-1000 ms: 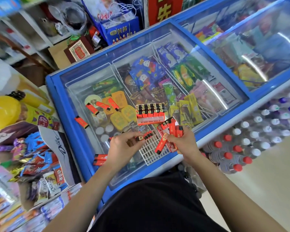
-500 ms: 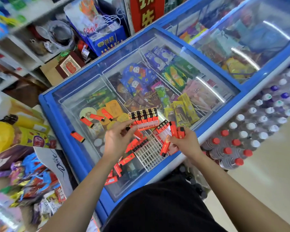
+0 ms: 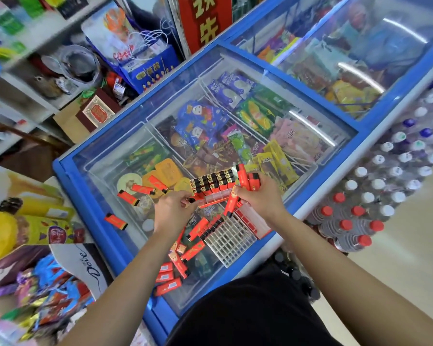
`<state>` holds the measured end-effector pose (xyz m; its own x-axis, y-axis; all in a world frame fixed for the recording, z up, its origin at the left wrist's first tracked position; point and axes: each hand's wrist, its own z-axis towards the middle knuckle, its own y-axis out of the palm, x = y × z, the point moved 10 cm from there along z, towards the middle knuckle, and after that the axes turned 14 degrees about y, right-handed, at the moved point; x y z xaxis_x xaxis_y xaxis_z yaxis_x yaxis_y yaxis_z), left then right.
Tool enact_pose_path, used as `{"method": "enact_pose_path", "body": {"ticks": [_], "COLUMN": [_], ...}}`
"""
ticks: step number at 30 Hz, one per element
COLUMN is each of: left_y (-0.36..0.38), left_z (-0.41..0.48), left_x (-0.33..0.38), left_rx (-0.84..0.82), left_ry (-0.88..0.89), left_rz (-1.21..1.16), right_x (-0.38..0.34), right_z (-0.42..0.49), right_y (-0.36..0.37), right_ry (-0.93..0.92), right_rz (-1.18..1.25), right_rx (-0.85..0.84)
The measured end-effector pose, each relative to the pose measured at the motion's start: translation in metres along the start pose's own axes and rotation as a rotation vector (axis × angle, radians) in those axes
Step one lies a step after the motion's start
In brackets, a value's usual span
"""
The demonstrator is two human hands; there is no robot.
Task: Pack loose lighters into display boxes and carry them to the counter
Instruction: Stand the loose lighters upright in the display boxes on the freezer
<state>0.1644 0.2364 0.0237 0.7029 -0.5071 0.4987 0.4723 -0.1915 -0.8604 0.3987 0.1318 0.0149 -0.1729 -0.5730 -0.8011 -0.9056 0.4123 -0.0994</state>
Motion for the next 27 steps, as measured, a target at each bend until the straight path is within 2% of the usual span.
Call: {"method": "enact_pose_path", "body": {"ticks": [4, 9, 13, 20, 23, 25, 27], "left_y": [0.007, 0.017, 0.02, 0.028, 0.018, 0.005, 0.005], "left_z": [0.007, 0.011, 0.022, 0.024, 0.019, 0.013, 0.006], "left_x": [-0.004, -0.004, 0.01, 0.015, 0.017, 0.024, 0.032], "left_rx": [0.025, -0.029, -0.033, -0.071, 0.021, 0.1, 0.044], "left_ry": [-0.005, 0.007, 0.125, 0.228, 0.206, 0.176, 0.122], "left_rz": [0.035, 0.097, 0.192, 0.274, 0.169, 0.018, -0.219], "right_x": [-0.002, 0.004, 0.006, 0.005, 0.005, 0.005, 0.005], "right_z": [0.009, 0.014, 0.015, 0.013, 0.008, 0.005, 0.002], "right_y": [0.008, 0.015, 0.016, 0.017, 0.019, 0.022, 0.025], "right_ry": [-0.008, 0.011, 0.023, 0.085, 0.105, 0.116, 0.122], "right_rz": [-0.027, -0.021, -0.005, 0.097, 0.154, 0.188, 0.212], "right_rx": [0.003, -0.011, 0.002, -0.015, -0.042, -0.074, -0.093]}}
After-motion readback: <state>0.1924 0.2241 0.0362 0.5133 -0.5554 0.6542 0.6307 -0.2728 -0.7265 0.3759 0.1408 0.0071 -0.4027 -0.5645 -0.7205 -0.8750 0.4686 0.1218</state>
